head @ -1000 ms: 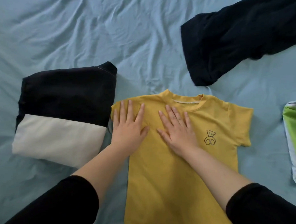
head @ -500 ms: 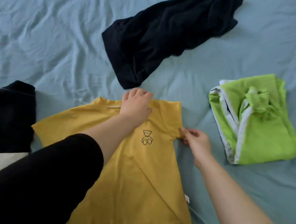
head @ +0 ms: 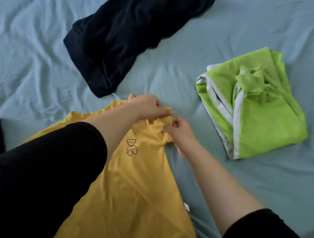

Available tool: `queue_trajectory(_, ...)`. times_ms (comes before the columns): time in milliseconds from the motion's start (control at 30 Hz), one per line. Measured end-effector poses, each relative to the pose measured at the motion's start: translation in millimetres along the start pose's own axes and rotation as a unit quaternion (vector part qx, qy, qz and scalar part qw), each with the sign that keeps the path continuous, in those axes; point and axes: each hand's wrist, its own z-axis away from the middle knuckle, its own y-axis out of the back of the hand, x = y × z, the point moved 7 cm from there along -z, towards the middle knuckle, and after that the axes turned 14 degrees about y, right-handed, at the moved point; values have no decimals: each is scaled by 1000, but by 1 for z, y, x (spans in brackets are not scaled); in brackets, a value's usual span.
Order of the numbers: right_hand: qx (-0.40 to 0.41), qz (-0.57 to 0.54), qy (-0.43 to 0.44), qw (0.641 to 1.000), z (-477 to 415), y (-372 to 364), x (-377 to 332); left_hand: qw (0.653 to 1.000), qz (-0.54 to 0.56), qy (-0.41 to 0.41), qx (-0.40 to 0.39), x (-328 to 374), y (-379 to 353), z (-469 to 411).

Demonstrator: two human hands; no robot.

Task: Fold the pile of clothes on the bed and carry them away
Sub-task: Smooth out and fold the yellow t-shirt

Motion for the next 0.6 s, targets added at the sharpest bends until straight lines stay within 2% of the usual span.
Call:
queue_trajectory(67, 8, -8, -2, 1000, 1, -1, -3, 996, 74, -11, -51, 6, 1, -2)
queue_trajectory(133, 13, 53, 21, 998, 3, 2, -6, 980, 180, -28, -76, 11, 5, -4)
queue_trajectory(233, 19, 135, 32, 990, 11, 7, -5, 957, 285, -16, -48, 8, 10, -8)
queue_trajectory(267, 28, 126, 21, 991, 14, 12, -1, 955, 294, -8, -37, 6, 8, -9)
queue_trajectory(400, 59, -37, -29, 997, 26, 28, 15, 951, 308, -10, -18, 7, 2, -6)
queue_trajectory(467, 78, -47, -25, 995, 31, 36, 19, 952, 305, -7, 29, 2, 9, 2)
queue_trajectory(500, 93, -21, -13, 995, 32, 41, 19, 958, 277, -7, 76, -6, 16, 9)
queue_trajectory(567, 133, 139, 67, 979, 36, 50, 7, 955, 214, -4, 203, -36, 32, 36)
queue_trajectory(600, 142, 241, 138, 950, 40, 47, -6, 943, 204, 3, 263, -56, 35, 56)
